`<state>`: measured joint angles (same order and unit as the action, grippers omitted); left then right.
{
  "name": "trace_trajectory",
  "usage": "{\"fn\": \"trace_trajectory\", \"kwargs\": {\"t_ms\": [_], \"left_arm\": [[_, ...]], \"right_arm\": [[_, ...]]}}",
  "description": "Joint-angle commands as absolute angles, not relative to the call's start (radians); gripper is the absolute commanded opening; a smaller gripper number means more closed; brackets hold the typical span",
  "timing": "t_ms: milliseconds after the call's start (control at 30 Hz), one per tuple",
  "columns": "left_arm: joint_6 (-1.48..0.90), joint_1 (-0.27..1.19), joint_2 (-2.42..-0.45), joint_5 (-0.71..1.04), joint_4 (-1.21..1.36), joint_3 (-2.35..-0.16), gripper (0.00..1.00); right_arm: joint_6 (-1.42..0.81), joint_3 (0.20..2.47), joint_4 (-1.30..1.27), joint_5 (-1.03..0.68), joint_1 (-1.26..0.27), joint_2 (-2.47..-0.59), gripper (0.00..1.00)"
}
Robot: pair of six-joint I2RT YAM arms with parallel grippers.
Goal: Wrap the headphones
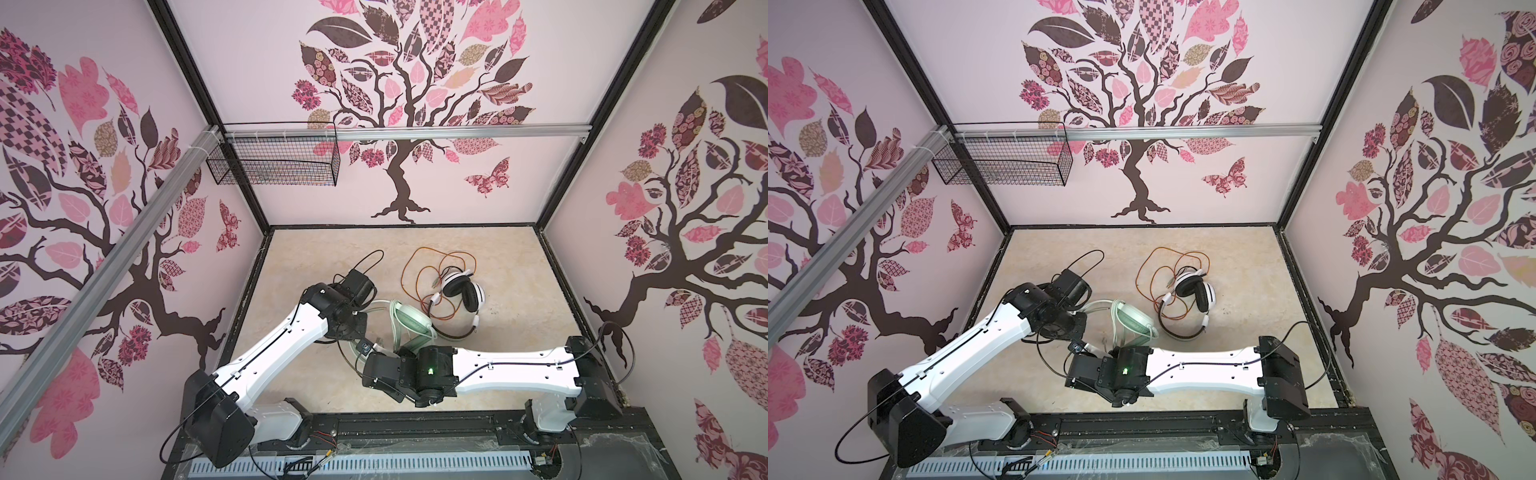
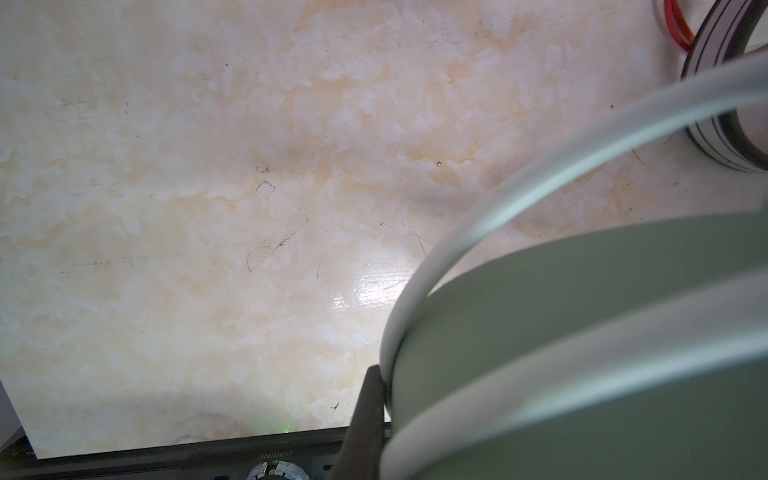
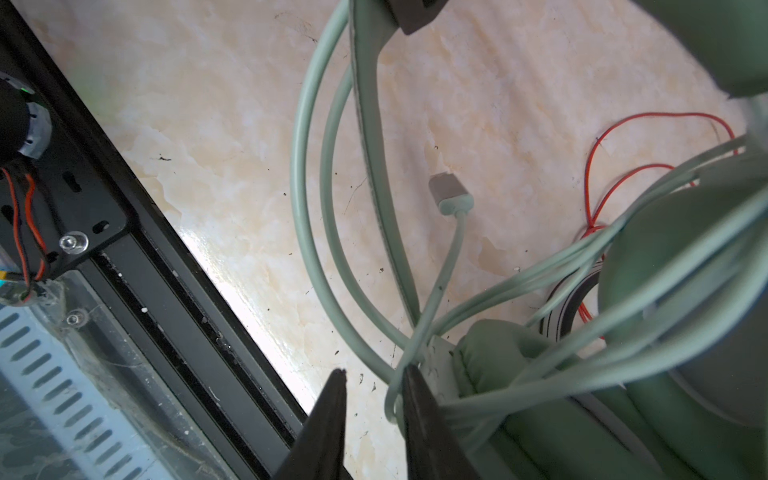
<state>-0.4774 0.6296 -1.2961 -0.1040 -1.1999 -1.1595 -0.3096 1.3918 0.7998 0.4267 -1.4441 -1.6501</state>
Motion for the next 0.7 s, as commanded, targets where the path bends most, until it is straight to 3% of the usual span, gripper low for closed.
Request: {"fn": "trace_trajectory", "kwargs": {"t_ms": [0, 100, 200, 333, 433, 500, 667], "left_arm": [[-0.481, 0.627, -1.258, -0.068, -1.18, -1.226, 0.0], [-0.481, 0.627, -1.257, -0.065, -1.178, -1.227, 0.0], [-0.482, 0.627, -1.253, -0.063, -1.18, -1.225, 0.0], [-0.483, 0.628, -1.25, -0.058, -1.18, -1.221, 0.0], [-0.485, 0.627, -1.249, -0.059, -1.177, -1.218, 0.0], [-0.484, 0.628, -1.246, -0.06, -1.176, -1.215, 0.0], [-0.483, 0.628, -1.248, -0.067, -1.174, -1.212, 0.0]], "right_arm": [[-0.314, 1.407, 0.836, 0.426, -1.439, -1.683, 0.27], [-0.334, 1.411, 0.846, 0.462, -1.435, -1.69, 0.42], [-0.355, 1.416, 0.854, 0.491, -1.429, -1.695, 0.42], [-0.373, 1.434, 0.864, 0.512, -1.429, -1.717, 0.32], [-0.374, 1.433, 0.842, 0.492, -1.428, -1.717, 0.11], [-0.374, 1.43, 0.829, 0.485, -1.428, -1.708, 0.03], [-0.38, 1.39, 0.753, 0.422, -1.416, -1.627, 0.0]]}}
